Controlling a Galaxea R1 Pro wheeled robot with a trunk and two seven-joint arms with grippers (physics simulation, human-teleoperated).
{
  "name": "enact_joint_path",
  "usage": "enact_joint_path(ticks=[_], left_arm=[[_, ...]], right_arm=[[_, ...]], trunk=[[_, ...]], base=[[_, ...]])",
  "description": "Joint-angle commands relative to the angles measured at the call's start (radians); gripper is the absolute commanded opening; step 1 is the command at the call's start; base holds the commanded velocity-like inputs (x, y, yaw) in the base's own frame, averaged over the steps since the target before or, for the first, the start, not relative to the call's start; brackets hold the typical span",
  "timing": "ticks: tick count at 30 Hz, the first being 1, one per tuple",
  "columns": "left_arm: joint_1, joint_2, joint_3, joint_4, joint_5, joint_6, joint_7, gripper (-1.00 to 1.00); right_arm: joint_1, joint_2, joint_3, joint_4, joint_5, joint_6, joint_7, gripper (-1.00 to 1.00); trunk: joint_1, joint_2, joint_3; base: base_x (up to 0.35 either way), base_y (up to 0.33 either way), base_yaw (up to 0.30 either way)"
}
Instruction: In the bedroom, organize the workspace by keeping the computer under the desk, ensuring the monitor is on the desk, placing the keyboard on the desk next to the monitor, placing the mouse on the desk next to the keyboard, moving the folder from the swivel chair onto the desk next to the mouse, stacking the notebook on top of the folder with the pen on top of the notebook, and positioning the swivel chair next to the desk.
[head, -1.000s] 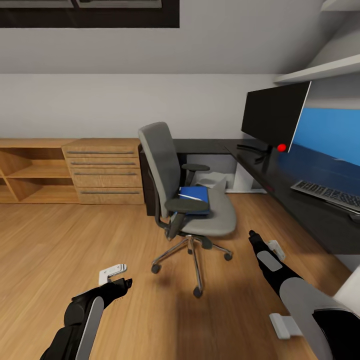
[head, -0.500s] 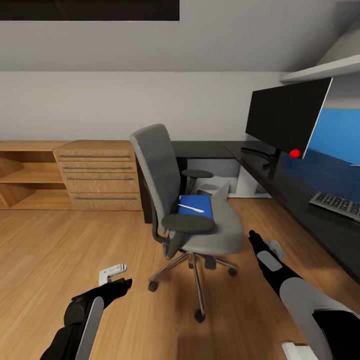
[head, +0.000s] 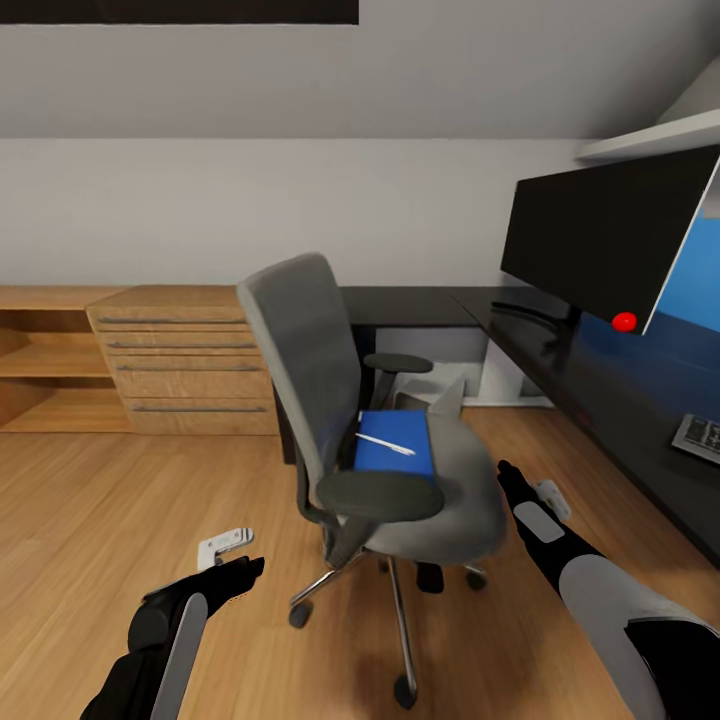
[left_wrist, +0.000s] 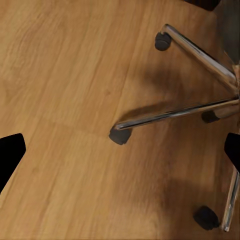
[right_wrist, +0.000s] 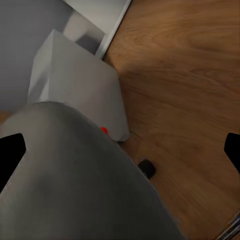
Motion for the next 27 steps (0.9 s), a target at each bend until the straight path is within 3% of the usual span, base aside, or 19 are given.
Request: enact_joint_path(ticks=[1, 10, 27], left_arm=[[-0.001, -0.001, 0.001, -0.001, 0.011, 0.004, 0.007, 1.0], [-0.001, -0.001, 0.001, -0.001, 0.011, 0.004, 0.007, 1.0], [-0.001, -0.001, 0.001, -0.001, 0.009, 0.004, 0.007, 1.0]], right_arm=[[0.0, -0.001, 0.009, -0.001, -0.007, -0.004, -0.006, 1.0], [-0.001, -0.001, 0.009, -0.001, -0.007, -0.004, -0.006, 1.0], [0.0, 0.001, 0.01, -0.001, -0.007, -0.004, -0.006, 1.0]], trunk=[[0.0, 0.0, -0.001], [0.0, 0.0, -0.001], [0.0, 0.0, -0.001]], base=[[0.324, 0.0, 0.004], [0.247, 0.0, 0.082], [0.01, 0.0, 0.209]])
